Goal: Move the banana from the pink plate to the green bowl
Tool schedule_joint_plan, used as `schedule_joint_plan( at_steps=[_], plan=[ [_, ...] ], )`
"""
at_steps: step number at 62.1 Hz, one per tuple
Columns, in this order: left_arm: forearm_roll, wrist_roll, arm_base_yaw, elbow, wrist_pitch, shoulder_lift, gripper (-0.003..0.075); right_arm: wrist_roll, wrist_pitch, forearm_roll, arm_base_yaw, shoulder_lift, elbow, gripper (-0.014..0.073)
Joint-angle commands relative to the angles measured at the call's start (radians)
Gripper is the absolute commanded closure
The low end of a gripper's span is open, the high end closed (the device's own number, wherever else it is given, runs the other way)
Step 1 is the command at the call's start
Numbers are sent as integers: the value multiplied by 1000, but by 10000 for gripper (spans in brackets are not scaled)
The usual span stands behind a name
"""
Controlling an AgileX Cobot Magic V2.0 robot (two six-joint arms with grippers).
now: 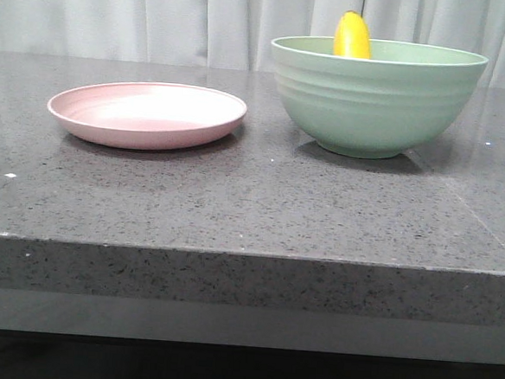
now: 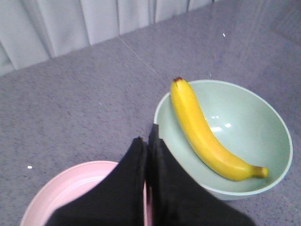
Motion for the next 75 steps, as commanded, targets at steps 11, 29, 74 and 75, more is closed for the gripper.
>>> schedule_joint_plan(
  at_steps=[11, 29, 74, 75],
  plan=[
    [-14, -21, 203, 136, -31, -257, 741, 1, -53, 21, -6, 1, -25, 665],
    [-14, -25, 465, 657, -220, -701, 741, 1, -53, 21, -6, 1, -25, 665],
    [-162, -25, 544, 1428, -474, -1422, 741, 1, -51, 21, -6, 1, -23, 665],
    [-160, -25, 544, 1433, -474, -1422, 741, 1, -53, 21, -6, 1, -22, 665]
  ],
)
